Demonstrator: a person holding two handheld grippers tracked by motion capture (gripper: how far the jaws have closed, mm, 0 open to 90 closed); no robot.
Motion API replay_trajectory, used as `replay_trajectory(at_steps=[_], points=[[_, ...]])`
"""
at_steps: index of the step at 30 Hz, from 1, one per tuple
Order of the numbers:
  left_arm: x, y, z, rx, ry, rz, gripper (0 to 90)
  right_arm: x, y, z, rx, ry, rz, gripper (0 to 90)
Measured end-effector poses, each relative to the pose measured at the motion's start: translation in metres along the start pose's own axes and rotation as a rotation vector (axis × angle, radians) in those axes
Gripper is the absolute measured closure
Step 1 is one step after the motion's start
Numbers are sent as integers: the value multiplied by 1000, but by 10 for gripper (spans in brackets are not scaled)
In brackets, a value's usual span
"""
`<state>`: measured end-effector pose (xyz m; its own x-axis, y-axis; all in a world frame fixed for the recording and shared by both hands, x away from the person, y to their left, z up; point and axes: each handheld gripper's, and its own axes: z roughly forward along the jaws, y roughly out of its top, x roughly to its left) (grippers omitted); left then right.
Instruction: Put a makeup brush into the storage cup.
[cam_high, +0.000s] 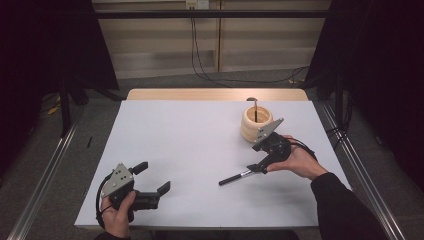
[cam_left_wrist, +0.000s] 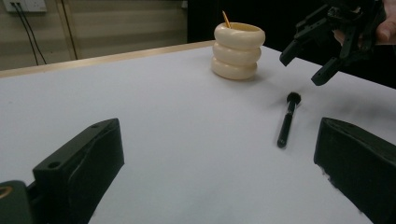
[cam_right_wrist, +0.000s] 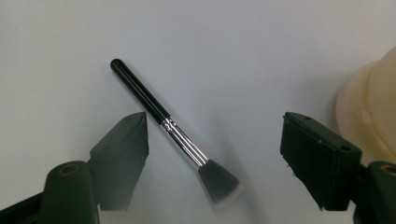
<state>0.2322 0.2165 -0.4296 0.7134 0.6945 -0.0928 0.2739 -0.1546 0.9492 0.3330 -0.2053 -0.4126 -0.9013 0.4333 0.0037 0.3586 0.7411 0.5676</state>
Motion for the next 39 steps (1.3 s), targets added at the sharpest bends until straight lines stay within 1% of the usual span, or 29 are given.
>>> replay_trajectory(at_steps=[1,2,3,4,6,7,8,9,10,12,13,15,16,19,20,22,23,24,25,26,27,28,29,30,33,35,36,37,39], points=[[0,0,0,-2,-1,-2,14,0,0,1,22,14,4,255],[-1,0,0,-1,-1,-9,14,-1,0,2,31,26,-6,270],[-1,0,0,-1,-1,-9,14,-2,1,3,48,23,-15,276],[0,0,0,-2,-5,-8,14,-2,2,4,56,34,-18,306],[0,0,0,0,1,-9,14,-3,3,7,72,49,-36,356],[0,0,0,0,4,-9,13,-4,4,9,89,60,-52,380],[0,0,0,-4,11,-15,12,-4,5,10,96,67,-59,391],[0,0,0,-4,9,-15,12,-4,6,13,119,79,-76,411],[0,-1,0,-4,8,-17,12,-4,7,15,135,88,-82,430],[0,0,0,2,6,-11,12,-2,9,18,160,88,-99,458],[0,0,1,1,4,-10,12,-2,9,20,166,100,-110,474],[0,-1,1,3,2,-9,12,-2,10,23,188,119,-121,503],[0,-1,1,3,2,-10,12,-2,10,25,206,119,-118,518],[0,-1,1,2,2,-8,12,-2,9,30,235,119,-115,544],[0,-1,1,4,1,-7,12,-3,9,31,238,121,-110,555],[0,-1,1,7,-3,-3,12,-3,9,34,247,123,-118,582],[0,-1,1,7,-1,-2,12,-2,9,34,242,129,-120,592],[0,-1,1,4,-2,-5,12,-2,9,36,236,134,-128,604],[0,-1,1,4,0,-7,12,-1,8,36,244,133,-123,615],[0,-1,1,4,0,-7,12,-1,8,37,244,134,-128,623],[0,-1,1,5,-1,-7,12,-2,8,38,242,140,-145,627],[0,-1,1,5,1,-8,12,0,8,39,242,141,-138,635],[0,-1,1,4,5,-8,11,-1,9,40,239,147,-155,637],[1,-1,1,3,3,-11,11,-1,9,40,237,140,-161,637],[0,-1,1,2,6,-12,11,0,7,42,248,146,-161,654],[1,-1,1,3,0,-10,11,0,6,43,244,147,-170,659],[1,-1,1,7,5,-8,12,0,6,43,251,150,-165,664],[1,-1,1,6,1,-8,12,0,6,45,251,148,-179,666],[1,-1,1,4,3,-11,11,0,5,47,259,147,-184,658]])
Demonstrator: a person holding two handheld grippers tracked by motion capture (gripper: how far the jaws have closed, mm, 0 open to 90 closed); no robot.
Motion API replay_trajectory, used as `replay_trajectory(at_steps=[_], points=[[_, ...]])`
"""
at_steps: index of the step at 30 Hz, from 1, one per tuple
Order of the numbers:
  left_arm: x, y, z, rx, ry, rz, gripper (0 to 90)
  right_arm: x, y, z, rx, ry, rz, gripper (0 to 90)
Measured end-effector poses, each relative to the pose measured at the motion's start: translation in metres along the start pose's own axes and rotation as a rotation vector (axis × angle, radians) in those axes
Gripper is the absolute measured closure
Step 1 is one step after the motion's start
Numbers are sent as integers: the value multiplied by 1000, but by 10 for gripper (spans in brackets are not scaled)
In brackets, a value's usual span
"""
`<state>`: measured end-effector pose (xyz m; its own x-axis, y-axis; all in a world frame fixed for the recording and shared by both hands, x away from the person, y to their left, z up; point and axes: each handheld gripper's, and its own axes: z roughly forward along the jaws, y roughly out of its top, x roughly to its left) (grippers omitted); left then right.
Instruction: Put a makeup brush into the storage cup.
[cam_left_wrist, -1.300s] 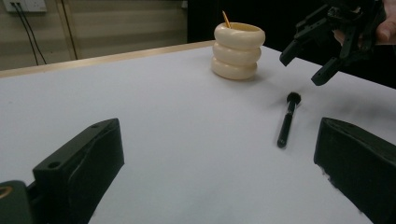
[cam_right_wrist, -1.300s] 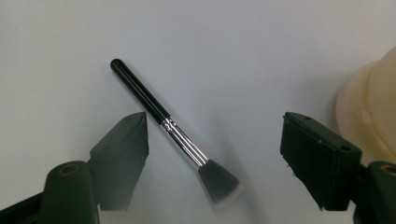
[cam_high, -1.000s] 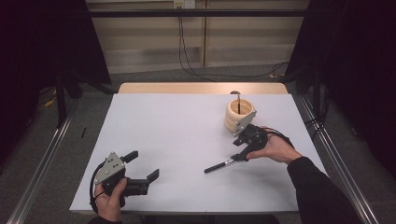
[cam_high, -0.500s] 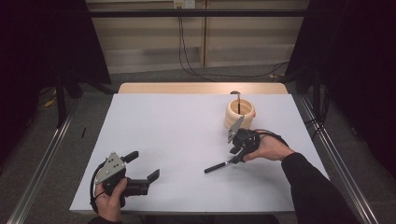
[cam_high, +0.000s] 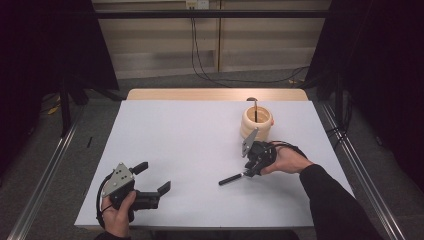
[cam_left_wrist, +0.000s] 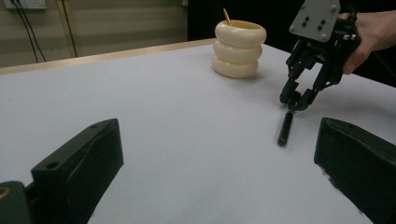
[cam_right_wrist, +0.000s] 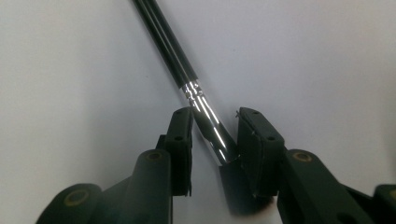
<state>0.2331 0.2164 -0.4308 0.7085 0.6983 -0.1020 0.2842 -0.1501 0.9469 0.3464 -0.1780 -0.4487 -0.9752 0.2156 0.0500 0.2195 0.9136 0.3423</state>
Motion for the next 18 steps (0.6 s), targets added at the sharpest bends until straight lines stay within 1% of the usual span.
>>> replay_trajectory(at_steps=[4,6,8,10,11,13,14,15,16,18], points=[[0,0,0,1,-5,1,11,-1,-2,3,-5,1,-3,678],[1,0,0,5,-3,9,11,-1,-3,3,-4,0,13,697],[0,0,0,4,0,5,12,-2,-3,4,-16,-1,-13,711],[0,0,0,4,-1,5,11,-1,-3,4,-14,-1,-12,736],[0,0,0,6,-1,7,12,-1,-3,3,-7,-3,1,748],[0,0,0,5,-2,8,12,0,-3,3,-4,-3,10,769],[0,0,0,5,-2,9,11,0,-2,3,-1,5,19,773],[0,0,0,6,-3,8,11,-1,-2,3,0,2,22,777],[0,0,0,5,-1,6,12,0,-1,3,13,5,41,778],[0,0,0,2,-7,4,12,-1,-1,3,15,9,65,779]])
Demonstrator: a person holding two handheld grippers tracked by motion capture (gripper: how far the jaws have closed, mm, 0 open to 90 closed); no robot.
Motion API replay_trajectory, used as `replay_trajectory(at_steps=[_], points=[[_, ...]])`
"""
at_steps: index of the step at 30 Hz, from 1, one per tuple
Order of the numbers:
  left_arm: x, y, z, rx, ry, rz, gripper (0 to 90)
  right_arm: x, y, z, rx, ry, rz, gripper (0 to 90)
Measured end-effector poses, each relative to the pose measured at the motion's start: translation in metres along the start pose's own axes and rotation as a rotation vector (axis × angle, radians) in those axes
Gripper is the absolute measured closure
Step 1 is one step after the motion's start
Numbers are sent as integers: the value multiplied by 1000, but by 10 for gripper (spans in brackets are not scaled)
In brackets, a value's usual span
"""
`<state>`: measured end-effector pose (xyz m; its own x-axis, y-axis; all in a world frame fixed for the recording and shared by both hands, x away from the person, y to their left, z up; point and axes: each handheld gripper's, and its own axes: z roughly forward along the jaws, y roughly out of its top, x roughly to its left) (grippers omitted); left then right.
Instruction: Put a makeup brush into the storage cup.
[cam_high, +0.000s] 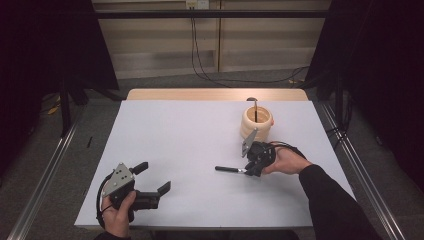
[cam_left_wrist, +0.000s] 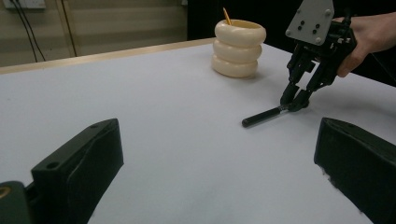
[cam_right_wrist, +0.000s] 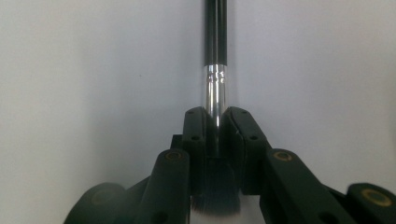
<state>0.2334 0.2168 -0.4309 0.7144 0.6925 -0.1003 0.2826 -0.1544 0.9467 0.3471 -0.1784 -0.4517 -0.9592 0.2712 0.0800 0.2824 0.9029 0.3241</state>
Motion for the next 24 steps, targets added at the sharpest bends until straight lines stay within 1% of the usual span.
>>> replay_trajectory(at_steps=[1,2,3,5,8,11,12,14,15,16,17,18,20,23,24], points=[[0,0,0,0,1,0,12,-1,0,0,-7,2,-5,779],[0,0,0,1,6,-1,11,-1,0,0,-11,0,2,779],[0,0,0,3,5,1,12,0,-1,0,-10,5,27,779],[0,0,1,5,5,-1,12,-4,-2,0,-26,15,35,779],[0,0,1,3,4,-4,11,-4,-2,0,-24,20,53,779],[0,0,1,2,3,-4,12,-4,-2,0,-30,15,56,779],[0,0,0,2,2,-3,11,-4,-2,0,-31,16,73,779],[0,0,0,0,-2,-5,12,-4,-3,0,-39,15,69,779],[0,0,0,0,0,-5,12,-2,-4,-1,-36,13,96,779],[0,0,0,0,0,-4,12,-3,-4,-1,-49,7,73,779],[0,0,0,5,4,2,12,-2,-4,-2,-56,-2,80,779],[0,0,0,3,2,0,12,-1,-5,-3,-62,3,96,779],[0,0,0,4,3,2,12,-1,-5,-5,-81,-11,84,779],[-1,0,0,-2,6,-3,12,0,-6,-9,-91,-9,103,779],[-1,0,-1,-4,4,-4,13,-1,-7,-10,-99,-12,99,779]])
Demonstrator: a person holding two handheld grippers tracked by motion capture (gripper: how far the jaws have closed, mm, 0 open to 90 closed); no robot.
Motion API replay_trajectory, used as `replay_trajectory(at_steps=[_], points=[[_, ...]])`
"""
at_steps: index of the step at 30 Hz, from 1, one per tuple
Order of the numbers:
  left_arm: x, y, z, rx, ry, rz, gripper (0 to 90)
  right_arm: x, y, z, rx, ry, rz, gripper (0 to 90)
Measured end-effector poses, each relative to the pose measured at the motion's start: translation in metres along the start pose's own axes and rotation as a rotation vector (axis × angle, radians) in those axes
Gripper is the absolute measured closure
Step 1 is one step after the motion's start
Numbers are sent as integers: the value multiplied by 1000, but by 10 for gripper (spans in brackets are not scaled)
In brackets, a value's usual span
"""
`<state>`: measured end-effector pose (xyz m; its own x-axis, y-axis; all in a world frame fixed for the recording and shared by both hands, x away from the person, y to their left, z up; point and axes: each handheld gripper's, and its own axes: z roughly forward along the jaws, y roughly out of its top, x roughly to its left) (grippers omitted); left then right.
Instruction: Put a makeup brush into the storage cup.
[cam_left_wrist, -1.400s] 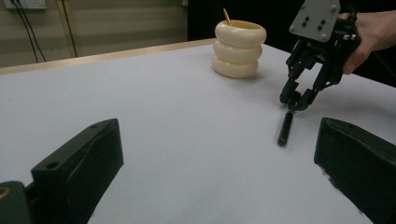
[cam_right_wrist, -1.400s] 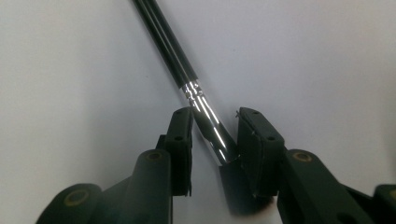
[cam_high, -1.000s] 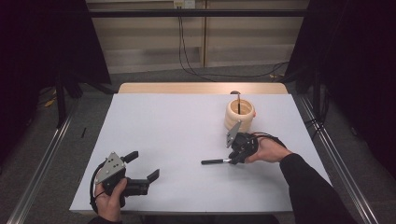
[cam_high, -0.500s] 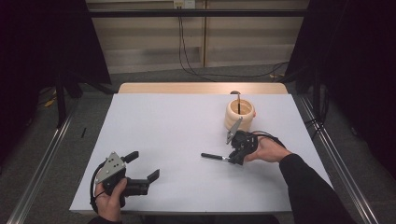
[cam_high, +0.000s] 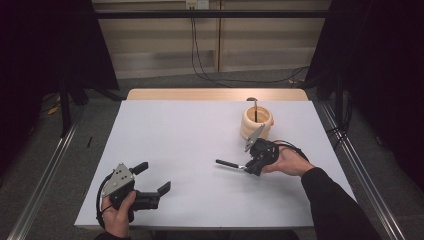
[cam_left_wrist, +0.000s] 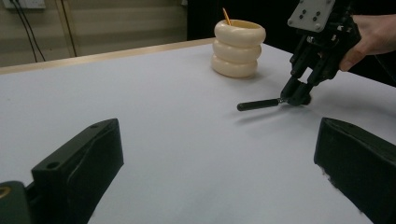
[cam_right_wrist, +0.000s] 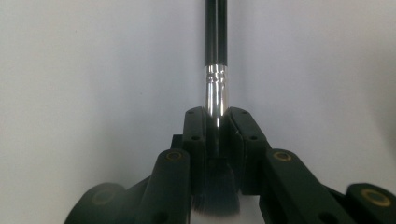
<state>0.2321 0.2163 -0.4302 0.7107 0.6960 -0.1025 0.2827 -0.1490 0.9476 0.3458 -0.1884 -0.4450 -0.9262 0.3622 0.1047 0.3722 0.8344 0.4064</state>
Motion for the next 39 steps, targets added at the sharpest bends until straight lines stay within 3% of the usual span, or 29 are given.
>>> replay_trajectory(at_steps=[6,13,21,23,39], points=[[0,0,0,-1,2,0,12,-4,-10,-5,-44,-22,40,779],[-1,0,-1,1,2,7,11,-2,-19,-16,-141,-49,94,779],[0,0,-2,2,4,9,11,6,-23,-25,-228,-80,70,779],[0,0,-2,1,5,9,10,9,-26,-26,-242,-106,81,779],[-1,0,-2,-1,9,11,10,14,-37,-36,-413,-115,155,779]])
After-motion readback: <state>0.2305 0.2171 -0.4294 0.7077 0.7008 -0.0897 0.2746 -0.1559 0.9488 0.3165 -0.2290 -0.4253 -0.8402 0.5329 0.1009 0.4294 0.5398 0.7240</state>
